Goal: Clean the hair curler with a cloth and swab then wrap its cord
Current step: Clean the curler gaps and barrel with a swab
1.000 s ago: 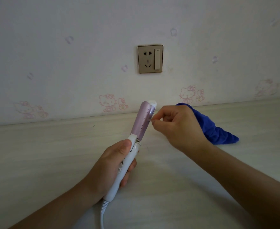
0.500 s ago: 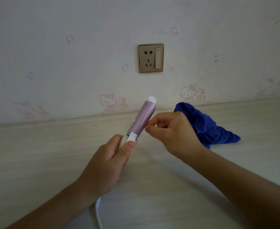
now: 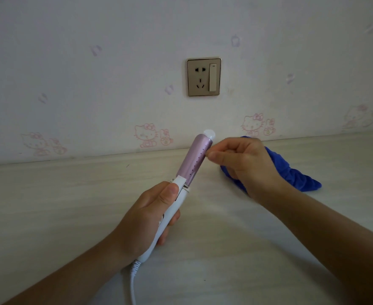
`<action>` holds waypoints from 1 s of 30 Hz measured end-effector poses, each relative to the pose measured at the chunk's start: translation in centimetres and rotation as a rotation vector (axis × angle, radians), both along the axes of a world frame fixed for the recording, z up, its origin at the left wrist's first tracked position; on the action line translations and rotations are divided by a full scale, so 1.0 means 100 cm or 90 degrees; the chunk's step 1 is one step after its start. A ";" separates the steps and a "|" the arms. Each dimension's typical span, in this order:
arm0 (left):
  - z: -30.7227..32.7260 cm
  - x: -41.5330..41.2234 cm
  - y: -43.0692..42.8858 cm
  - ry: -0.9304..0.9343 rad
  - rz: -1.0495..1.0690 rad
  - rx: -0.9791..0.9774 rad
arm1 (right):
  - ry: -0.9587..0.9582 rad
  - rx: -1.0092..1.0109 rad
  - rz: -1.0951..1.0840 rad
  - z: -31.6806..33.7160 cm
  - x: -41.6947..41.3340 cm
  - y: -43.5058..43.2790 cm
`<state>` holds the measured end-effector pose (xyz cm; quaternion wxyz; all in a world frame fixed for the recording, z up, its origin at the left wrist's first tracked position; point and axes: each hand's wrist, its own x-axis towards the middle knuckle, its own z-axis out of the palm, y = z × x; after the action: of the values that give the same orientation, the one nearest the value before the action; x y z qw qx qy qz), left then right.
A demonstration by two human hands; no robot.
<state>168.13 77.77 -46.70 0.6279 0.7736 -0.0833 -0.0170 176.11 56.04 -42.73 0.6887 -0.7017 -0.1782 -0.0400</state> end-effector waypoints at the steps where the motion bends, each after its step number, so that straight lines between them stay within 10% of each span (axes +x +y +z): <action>1: -0.001 -0.001 0.002 0.000 -0.002 -0.001 | 0.015 0.031 0.004 0.000 0.002 -0.002; 30: 0.009 0.015 0.012 0.114 -0.093 -0.122 | 0.094 0.081 0.044 0.000 0.007 -0.005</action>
<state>169.59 79.00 -45.79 0.7010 0.6973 -0.0844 -0.1233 176.83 55.54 -42.71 0.7440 -0.6512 -0.1479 0.0243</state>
